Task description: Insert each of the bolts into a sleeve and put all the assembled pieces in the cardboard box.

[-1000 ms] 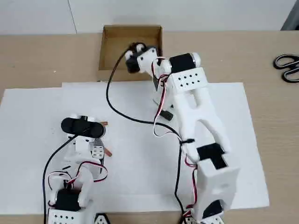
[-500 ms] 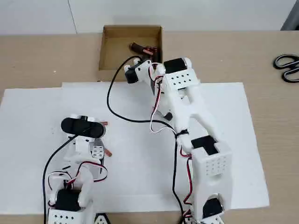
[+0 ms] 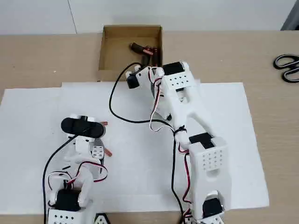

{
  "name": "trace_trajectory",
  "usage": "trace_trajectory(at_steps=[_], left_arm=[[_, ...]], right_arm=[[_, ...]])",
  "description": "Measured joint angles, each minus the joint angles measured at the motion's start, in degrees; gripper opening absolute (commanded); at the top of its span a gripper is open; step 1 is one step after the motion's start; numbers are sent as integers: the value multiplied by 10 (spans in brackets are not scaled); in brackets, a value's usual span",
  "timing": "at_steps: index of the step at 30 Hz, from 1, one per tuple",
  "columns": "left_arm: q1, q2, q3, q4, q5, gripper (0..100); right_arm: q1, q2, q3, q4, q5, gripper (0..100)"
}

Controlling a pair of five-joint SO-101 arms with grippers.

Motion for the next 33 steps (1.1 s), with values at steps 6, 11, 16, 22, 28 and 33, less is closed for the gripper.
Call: trace_trajectory(at_steps=[6, 11, 16, 22, 28, 33], left_arm=[[0, 0, 0, 0, 0, 6], [0, 0, 0, 0, 0, 6], [0, 0, 0, 0, 0, 6], [0, 0, 0, 0, 0, 6], [0, 0, 0, 0, 0, 6], [0, 0, 0, 0, 0, 6]], right_arm=[[0, 5, 0, -3, 0, 159], [0, 5, 0, -4, 0, 68], [4, 15, -1, -6, 0, 32], [4, 25, -4, -6, 0, 32], [4, 25, -4, -6, 0, 13], [4, 25, -4, -7, 0, 9]])
